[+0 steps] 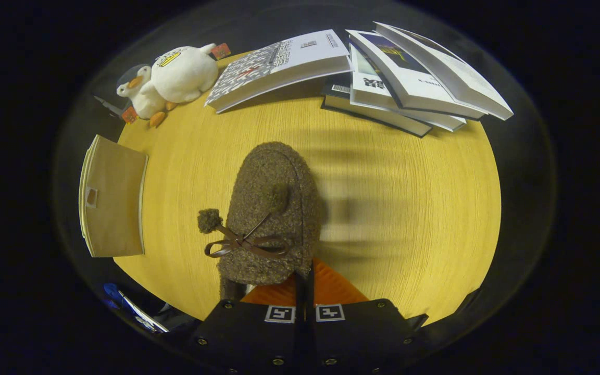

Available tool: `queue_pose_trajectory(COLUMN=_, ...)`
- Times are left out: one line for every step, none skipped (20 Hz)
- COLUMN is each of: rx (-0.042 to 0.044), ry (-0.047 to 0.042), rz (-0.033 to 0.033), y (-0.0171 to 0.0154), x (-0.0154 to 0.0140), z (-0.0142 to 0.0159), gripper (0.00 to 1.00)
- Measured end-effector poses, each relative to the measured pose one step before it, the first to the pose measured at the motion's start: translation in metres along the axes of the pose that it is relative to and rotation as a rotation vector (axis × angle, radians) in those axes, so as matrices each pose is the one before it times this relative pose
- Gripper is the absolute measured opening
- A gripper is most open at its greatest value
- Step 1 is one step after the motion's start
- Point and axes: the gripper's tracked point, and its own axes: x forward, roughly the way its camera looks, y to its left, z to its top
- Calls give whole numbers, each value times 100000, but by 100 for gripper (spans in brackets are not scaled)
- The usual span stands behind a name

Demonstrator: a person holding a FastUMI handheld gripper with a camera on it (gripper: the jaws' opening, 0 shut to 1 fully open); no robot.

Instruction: Open the storage box then place both shoes into the box .Put the left shoe in first, then the right shoe, with the right side of both shoes facing outward in a uniform manner.

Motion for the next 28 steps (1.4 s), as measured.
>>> queue_pose_trajectory(rx=-565, ry=-827, rz=499, y=765, x=-878, z=486, gripper=0)
queue_pose_trajectory(rx=-91, ry=-1175, rz=1176, y=992, x=-949, z=536, gripper=1)
queue_pose_trajectory(rx=-420, ry=-1488, rz=1356, y=1171, x=-1070, z=644, gripper=0)
queue_pose_trajectory(rx=-654, ry=-2187, rz=1035, y=1192, x=-1081, z=795, gripper=0)
queue_pose_trajectory(rx=-1587, ry=-2703, rz=898, y=1411, x=-1092, z=982, gripper=0)
queue_pose_trajectory(rx=-1879, ry=-2609, rz=1270, y=1493, x=-1052, z=969, gripper=0)
queue_pose_trajectory(rx=-2339, ry=-1747, rz=1621, y=1673, x=-950, z=941, gripper=0)
queue_pose_trajectory(rx=-1913, ry=-1803, rz=1975, y=1773, x=-882, z=918, gripper=0)
queue_pose_trajectory(rx=-2341, ry=-1362, rz=2149, y=1820, x=-762, z=931, gripper=0)
queue_pose_trajectory(rx=-1760, ry=-1857, rz=2159, y=1713, x=-659, z=916, gripper=0)
queue_pose_trajectory(rx=-1738, ry=-1448, rz=2163, y=1909, x=-690, z=870, gripper=0)
queue_pose_trajectory(rx=-1626, ry=-989, rz=1908, y=1442, x=-604, z=632, gripper=0)
queue_pose_trajectory(rx=-1530, ry=-568, rz=1673, y=1661, x=-196, z=611, gripper=0)
queue_pose_trajectory(rx=-2038, ry=-79, rz=1721, y=1568, x=17, z=517, gripper=0)
queue_pose_trajectory(rx=-1997, ry=32, rz=1751, y=1561, x=157, z=573, gripper=0)
queue_pose_trajectory(rx=-2051, ry=423, rz=1847, y=1491, x=345, z=374, gripper=0)
queue_pose_trajectory(rx=-1708, ry=250, rz=1770, y=1497, x=260, z=509, gripper=0)
queue_pose_trajectory(rx=-1968, ry=83, rz=1946, y=1576, x=424, z=417, gripper=0)
queue_pose_trajectory(rx=-1340, ry=296, rz=1820, y=1439, x=440, z=449, gripper=0)
queue_pose_trajectory(rx=-1337, ry=567, rz=1513, y=1391, x=555, z=316, gripper=0)
queue_pose_trajectory(rx=-1130, ry=173, rz=1401, y=1178, x=504, z=446, gripper=0)
queue_pose_trajectory(rx=-1118, ry=361, rz=1288, y=1223, x=590, z=424, gripper=0)
queue_pose_trajectory(rx=-690, ry=700, rz=1332, y=1066, x=553, z=472, gripper=0)
queue_pose_trajectory(rx=-527, ry=848, rz=1239, y=998, x=721, z=371, gripper=0)
queue_pose_trajectory(rx=-451, ry=732, rz=1057, y=836, x=721, z=492, gripper=0)
queue_pose_trajectory(rx=-1004, ry=984, rz=767, y=723, x=644, z=255, gripper=0)
queue_pose_trajectory(rx=-612, ry=863, rz=95, y=641, x=757, z=376, gripper=0)
queue_pose_trajectory(rx=-1022, ry=1083, rz=63, y=757, x=830, z=249, gripper=0)
